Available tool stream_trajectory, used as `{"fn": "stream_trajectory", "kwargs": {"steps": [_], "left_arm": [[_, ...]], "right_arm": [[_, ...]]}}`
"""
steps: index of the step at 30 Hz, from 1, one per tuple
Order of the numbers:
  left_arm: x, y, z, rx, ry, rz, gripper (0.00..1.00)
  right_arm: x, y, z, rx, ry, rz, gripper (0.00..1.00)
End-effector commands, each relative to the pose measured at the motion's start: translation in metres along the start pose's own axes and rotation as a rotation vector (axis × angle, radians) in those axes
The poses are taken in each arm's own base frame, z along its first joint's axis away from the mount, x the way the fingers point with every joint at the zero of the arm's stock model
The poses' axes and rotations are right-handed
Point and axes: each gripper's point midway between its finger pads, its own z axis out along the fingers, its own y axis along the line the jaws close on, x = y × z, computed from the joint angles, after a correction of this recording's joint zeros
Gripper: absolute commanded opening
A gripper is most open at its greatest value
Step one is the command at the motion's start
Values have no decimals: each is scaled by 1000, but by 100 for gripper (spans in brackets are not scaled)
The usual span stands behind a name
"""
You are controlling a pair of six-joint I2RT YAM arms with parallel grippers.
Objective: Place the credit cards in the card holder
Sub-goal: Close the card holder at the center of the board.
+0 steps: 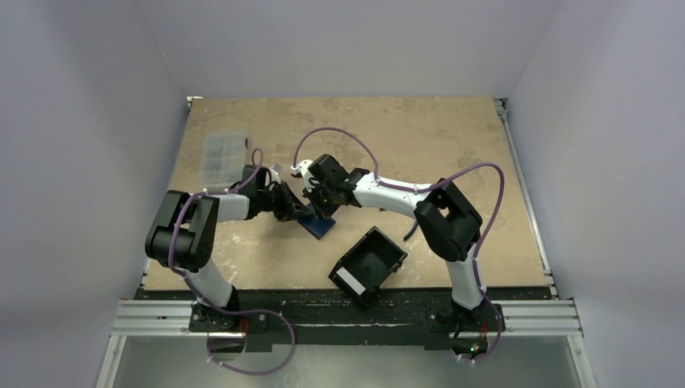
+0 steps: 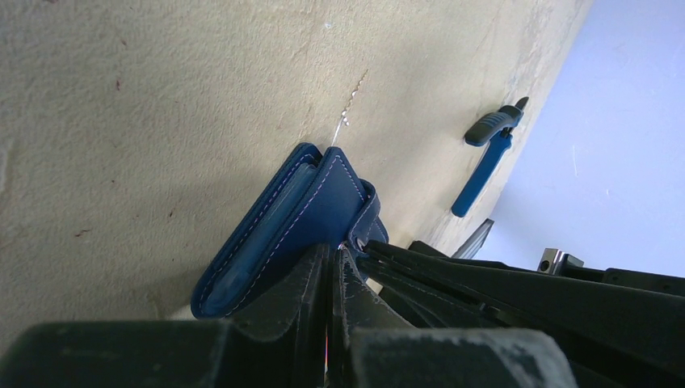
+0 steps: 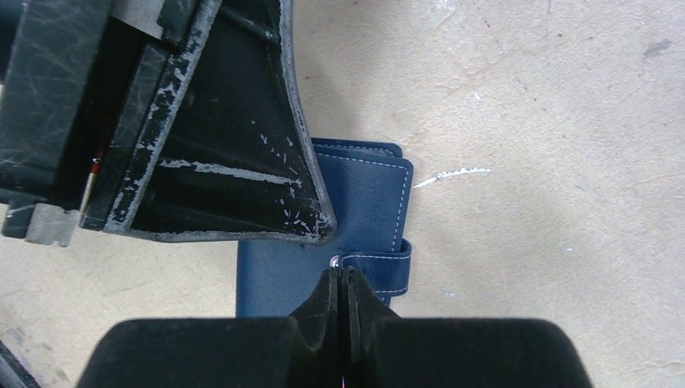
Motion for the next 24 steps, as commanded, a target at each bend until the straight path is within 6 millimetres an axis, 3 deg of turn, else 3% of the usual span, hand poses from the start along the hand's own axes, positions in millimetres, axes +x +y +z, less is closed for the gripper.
{"fn": "stream_trajectory", "kwargs": {"steps": [1,16,24], "left_arm": [[-4,14,4,-42,-17,12,2],[-2,16,5,-40,-16,3,2],[-2,16,5,-37,-15,0,2]], "right_arm": [[18,-13,5,67,59,-10,0],[20,27,19,-78,49,74,0],[59,35,22,-54,134,68,0]]}}
